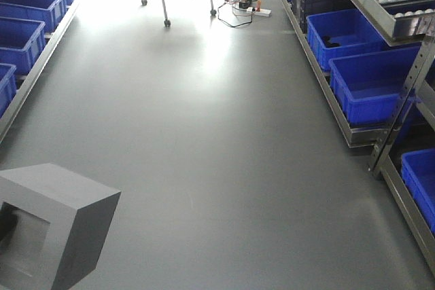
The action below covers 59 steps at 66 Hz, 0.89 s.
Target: Sort gray base to blue bin
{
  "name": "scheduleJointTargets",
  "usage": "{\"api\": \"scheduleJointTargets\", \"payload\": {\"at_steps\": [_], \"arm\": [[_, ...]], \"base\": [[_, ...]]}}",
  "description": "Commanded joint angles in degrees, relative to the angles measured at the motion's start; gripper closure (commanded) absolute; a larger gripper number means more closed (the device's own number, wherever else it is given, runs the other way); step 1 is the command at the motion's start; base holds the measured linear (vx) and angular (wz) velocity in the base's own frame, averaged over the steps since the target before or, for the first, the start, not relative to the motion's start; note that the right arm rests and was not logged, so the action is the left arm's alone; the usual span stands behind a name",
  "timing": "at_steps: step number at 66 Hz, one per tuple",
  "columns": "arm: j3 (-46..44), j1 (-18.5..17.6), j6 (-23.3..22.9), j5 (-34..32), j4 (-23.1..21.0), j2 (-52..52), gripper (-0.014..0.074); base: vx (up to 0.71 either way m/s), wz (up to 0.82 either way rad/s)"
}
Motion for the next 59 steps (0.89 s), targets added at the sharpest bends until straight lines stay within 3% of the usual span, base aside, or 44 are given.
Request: {"api": "scheduleJointTargets", "payload": {"at_steps": [1,30,59], "arm": [[-1.9,-0.2,-0.3,-5.6,-1.2,0.4,0.0602],[-1.9,-0.2,-0.3,-5.6,-1.2,0.4,0.0602],[-1.9,-0.2,-0.3,-5.6,-1.2,0.4,0.0602]], "base": [[0.43,-0.10],[0.40,0.02],[0.32,0.61]]}}
